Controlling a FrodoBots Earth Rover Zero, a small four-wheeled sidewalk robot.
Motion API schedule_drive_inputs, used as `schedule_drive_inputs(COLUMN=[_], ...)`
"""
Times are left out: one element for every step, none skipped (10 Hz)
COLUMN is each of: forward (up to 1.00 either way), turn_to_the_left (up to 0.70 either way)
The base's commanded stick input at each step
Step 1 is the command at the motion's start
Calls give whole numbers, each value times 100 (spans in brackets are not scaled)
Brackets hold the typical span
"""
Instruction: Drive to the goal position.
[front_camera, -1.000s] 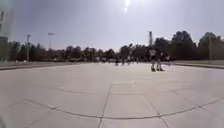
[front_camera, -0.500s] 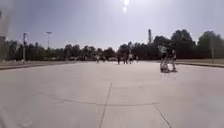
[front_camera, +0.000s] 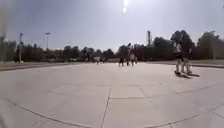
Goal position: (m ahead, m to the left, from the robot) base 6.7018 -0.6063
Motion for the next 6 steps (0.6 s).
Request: schedule_drive_inputs(forward=[100,100,100,100,100,100], turn_to_the_left=[0,0,0,0,0,0])
